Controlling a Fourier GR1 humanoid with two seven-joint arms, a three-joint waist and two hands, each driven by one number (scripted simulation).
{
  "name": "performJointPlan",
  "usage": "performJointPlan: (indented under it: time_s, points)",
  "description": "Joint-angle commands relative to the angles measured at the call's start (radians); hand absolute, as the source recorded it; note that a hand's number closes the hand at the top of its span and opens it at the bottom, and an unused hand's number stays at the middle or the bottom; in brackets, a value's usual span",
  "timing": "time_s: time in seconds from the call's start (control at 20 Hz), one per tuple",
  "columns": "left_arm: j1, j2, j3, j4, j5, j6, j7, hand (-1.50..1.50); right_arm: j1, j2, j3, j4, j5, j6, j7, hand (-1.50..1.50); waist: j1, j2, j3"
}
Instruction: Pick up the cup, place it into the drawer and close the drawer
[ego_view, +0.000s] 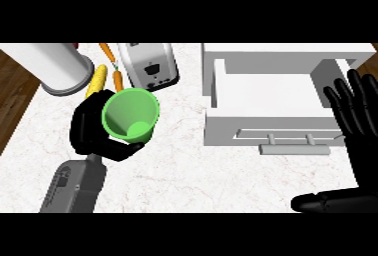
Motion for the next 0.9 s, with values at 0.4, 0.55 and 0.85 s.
performJointPlan:
  time_s: [0.4,0.55,0.85]
  points:
    - [-0.268,-0.045,-0.080,-0.097,-0.026,0.246,0.251,1.50,0.073,0.025,0.034,-0.055,0.030,0.011,-0.031,-1.50,-0.013,0.003,0.000]
    - [-0.409,-0.036,-0.072,-0.054,-0.061,0.306,0.329,1.50,0.021,0.025,0.031,0.009,0.035,0.007,-0.043,-1.50,-0.014,0.004,0.000]
    - [-0.517,-0.016,-0.082,0.009,-0.076,0.332,0.366,1.50,0.048,0.022,0.008,0.061,0.033,0.032,-0.102,-1.50,-0.013,0.005,0.000]
